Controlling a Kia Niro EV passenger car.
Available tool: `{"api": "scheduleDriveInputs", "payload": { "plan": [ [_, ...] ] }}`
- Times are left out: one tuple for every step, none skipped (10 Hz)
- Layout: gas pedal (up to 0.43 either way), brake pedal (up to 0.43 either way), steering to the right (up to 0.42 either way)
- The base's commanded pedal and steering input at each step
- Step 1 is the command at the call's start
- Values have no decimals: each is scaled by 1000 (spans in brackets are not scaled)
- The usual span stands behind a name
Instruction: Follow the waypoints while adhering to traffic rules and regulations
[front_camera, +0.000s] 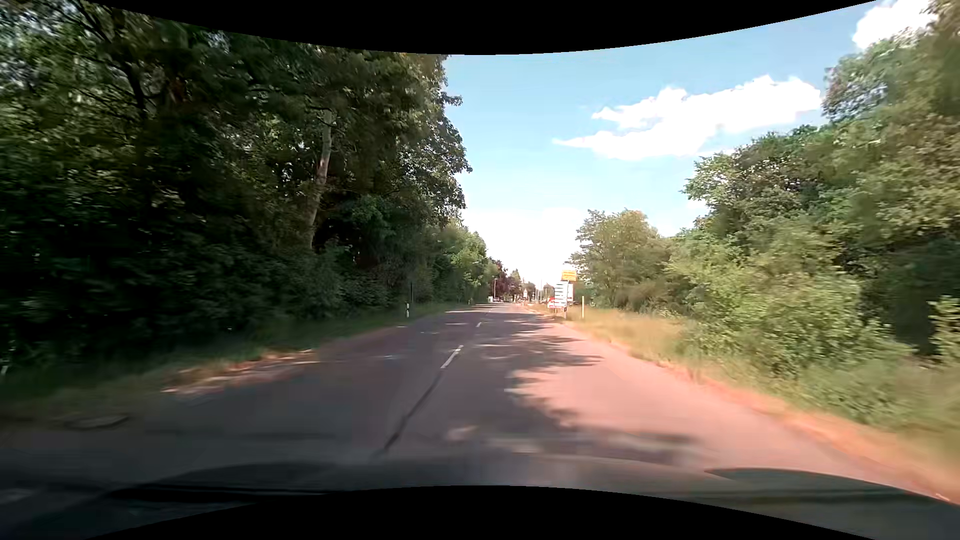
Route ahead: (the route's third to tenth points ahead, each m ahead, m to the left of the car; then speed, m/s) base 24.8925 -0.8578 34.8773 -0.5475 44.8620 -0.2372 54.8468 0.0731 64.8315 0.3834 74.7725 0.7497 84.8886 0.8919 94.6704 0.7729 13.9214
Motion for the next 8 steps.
{"api": "scheduleDriveInputs", "payload": {
  "plan": [
    [0, 55, 4],
    [0, 61, 5],
    [0, 61, 6],
    [0, 61, 6],
    [0, 61, 6],
    [0, 61, 5],
    [0, 61, 5],
    [0, 61, 5]
  ]
}}
